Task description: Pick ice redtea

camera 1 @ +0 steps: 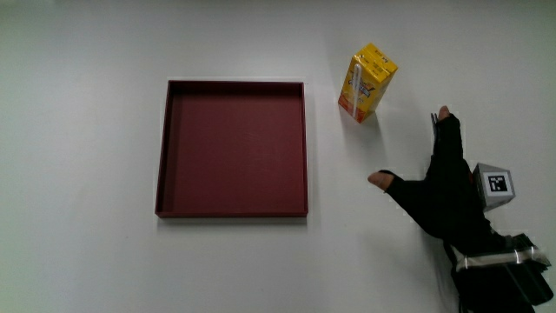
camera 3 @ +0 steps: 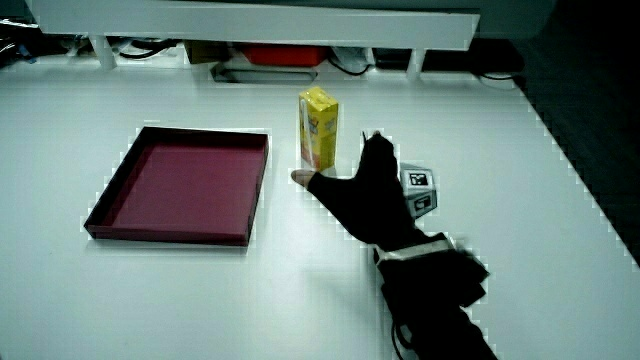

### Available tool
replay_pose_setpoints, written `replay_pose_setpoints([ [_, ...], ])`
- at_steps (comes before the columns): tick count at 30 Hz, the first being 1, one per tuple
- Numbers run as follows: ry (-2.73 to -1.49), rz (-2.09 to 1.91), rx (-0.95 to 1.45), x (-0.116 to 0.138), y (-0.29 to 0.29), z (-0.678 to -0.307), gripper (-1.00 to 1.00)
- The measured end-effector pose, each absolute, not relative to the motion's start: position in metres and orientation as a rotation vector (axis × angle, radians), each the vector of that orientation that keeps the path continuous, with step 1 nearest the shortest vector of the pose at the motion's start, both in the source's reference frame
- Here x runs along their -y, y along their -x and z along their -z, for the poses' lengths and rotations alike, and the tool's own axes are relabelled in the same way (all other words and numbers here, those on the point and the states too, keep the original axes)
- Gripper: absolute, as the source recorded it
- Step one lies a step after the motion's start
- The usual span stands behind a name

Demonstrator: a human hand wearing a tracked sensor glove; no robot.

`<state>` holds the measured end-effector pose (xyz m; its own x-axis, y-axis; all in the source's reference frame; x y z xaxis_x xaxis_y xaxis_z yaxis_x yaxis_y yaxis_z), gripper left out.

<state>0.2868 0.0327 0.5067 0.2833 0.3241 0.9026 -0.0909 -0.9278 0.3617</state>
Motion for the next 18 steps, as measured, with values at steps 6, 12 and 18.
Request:
replay_pose_setpoints([
  [6,-2.197,-1.687,-0.264,-0.014,-0.282,-0.515,0.00],
  [12,-2.163,-1.692,-0.314,0.002,-0.278,-0.527,0.00],
  [18,-2.131,-1.720,-0.345,0.019,-0.271,-0.532,0.00],
])
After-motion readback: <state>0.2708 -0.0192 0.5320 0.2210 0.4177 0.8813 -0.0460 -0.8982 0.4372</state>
